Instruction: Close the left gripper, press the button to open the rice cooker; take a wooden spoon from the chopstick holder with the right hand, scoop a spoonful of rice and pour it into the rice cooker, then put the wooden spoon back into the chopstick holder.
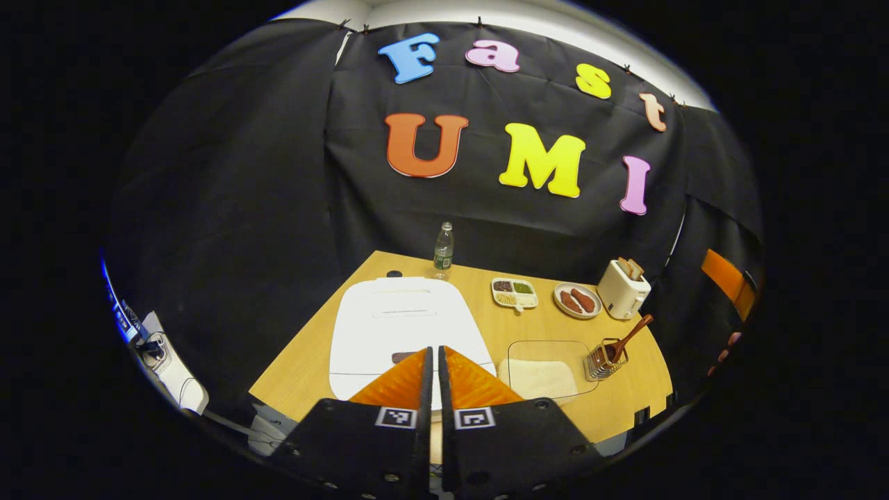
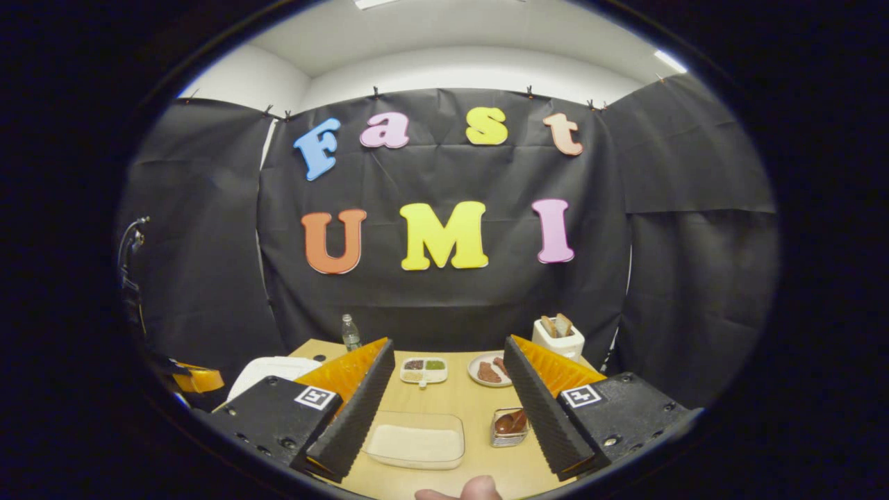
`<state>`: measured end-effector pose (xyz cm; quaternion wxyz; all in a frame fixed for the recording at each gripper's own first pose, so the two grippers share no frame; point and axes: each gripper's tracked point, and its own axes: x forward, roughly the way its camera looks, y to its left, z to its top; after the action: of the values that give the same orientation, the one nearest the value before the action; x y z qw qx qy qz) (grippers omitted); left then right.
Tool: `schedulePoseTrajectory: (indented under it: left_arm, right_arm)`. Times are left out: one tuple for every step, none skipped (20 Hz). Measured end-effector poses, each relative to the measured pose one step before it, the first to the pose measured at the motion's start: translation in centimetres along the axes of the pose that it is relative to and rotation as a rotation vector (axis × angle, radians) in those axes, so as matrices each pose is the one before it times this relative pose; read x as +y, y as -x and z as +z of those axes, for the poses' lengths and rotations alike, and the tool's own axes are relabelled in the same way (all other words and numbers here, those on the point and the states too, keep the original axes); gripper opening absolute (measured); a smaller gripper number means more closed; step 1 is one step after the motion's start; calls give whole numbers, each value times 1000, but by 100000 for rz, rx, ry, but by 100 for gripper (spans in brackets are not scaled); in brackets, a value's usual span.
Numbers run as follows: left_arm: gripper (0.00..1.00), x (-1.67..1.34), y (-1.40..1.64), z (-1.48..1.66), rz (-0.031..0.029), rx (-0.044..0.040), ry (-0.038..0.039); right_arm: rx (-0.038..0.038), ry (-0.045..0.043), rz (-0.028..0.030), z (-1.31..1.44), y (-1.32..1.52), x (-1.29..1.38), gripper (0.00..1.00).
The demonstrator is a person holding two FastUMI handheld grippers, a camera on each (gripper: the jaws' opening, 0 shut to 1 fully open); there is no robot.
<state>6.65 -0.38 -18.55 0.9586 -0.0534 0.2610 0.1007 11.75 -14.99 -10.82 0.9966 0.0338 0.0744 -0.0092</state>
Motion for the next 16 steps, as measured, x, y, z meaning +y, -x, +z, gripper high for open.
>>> schedulePoseTrajectory:
  left_arm:
    - [1,-71,-584,-115,-884,2643,788]
    - [1,161,-887,-68,-344,2544,521]
    - [1,135,-510,-316,-1385,1973,664]
    - [0,325,-1050,-79,-146,1747,-297]
    - [0,343,-1059,82,-411,1450,702]
    - [0,480,-1367,-135,-343,1870,2378]
    - [0,376,-1120,-53,-160,1774,3003]
    - [0,706,-1233,-284,679,2068,1910]
    - [0,369,-1105,-285,45,2422,1393]
    - [0,204,-600,-538,278,2752,1337]
    - [0,93,-338,-266,-159,1594,1181]
    - [0,332,-614,-206,537,1161,553]
    - [0,366,-285,-156,449,711,136]
    - [0,285,-208,-2,323,746,458]
    - [0,-3,-183,-159,-371,734,1201]
    - [0,-44,-104,-141,-412,821,1085]
  right_arm:
    - [736,-798,-605,-313,-613,-713,99]
    - [861,-1053,-198,-414,-474,-466,99]
    - [987,-1113,-320,-400,-483,-414,99]
    - [976,-925,26,-469,-503,-333,99]
    - [861,-679,3,-374,-465,-340,99]
    - [940,-335,77,-466,-326,-217,100]
    - [1169,-60,30,-399,-462,-265,99]
    - [971,-91,-26,-445,-350,-324,100]
    - [938,-106,-278,-290,-329,-357,100]
    - [854,-57,-286,-181,-377,-403,100]
    - [666,19,-664,-86,-276,-420,100]
    - [459,-83,-574,-140,-343,-374,100]
    - [357,-101,-713,-62,-267,-307,100]
    - [416,-284,-378,-148,-215,-168,100]
    - [703,-193,-100,-118,-285,-18,100]
    - [554,-50,86,-154,-248,99,100]
